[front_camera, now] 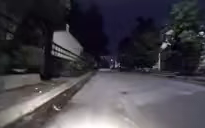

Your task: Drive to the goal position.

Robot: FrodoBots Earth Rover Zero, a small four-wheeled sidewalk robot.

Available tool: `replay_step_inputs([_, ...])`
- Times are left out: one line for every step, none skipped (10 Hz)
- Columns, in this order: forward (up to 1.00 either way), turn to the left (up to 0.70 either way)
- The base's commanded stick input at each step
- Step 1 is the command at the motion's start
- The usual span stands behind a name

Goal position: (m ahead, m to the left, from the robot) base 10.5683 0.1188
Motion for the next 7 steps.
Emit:
replay_step_inputs([0.5, 0.0])
replay_step_inputs([0.5, 0.0])
replay_step_inputs([0.5, 0.0])
replay_step_inputs([0.5, 0.0])
replay_step_inputs([0.5, 0.0])
replay_step_inputs([0.5, 0.0])
replay_step_inputs([0.5, 0.0])
